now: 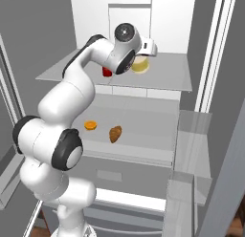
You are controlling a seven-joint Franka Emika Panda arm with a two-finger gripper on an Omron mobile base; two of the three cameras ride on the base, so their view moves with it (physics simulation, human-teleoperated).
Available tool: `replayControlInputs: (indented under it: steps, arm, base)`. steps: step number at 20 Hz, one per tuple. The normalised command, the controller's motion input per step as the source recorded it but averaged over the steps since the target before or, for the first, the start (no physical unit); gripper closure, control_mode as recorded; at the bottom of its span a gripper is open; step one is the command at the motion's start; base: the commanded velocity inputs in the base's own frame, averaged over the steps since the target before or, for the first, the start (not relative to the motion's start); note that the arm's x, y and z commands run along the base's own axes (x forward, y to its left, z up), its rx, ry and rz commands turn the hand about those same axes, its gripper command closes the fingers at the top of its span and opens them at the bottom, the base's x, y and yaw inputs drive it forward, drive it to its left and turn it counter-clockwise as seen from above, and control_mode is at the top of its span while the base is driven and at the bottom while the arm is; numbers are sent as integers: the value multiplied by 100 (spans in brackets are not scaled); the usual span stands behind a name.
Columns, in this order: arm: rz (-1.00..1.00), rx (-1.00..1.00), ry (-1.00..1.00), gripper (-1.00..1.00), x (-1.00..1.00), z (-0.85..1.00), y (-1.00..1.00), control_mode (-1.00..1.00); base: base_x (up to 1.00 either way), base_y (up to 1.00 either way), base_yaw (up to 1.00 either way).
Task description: Place the mayonnaise and ketchup from the counter to the top shelf of the fridge. If the existing items in the fridge are on the top shelf, move them to other shelves.
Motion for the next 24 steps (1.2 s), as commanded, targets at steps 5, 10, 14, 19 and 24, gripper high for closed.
replayControlInputs:
  steps: [5, 10, 14, 19, 24]
  arm:
    - [0, -3, 0, -100, 0, -31, 31, -100]
    - [0, 1, 0, -100, 0, -21, 1, -100]
    - [0, 11, 0, -100, 0, -6, -18, -100]
    - [0, 12, 0, -100, 0, -2, -28, -100]
    - [0, 4, 0, -100, 6, -33, -19, -100]
  base:
    - [0, 0, 0]
    - [0, 0, 0]
    - [0, 0, 0]
    - [0, 0, 0]
    - [0, 0, 0]
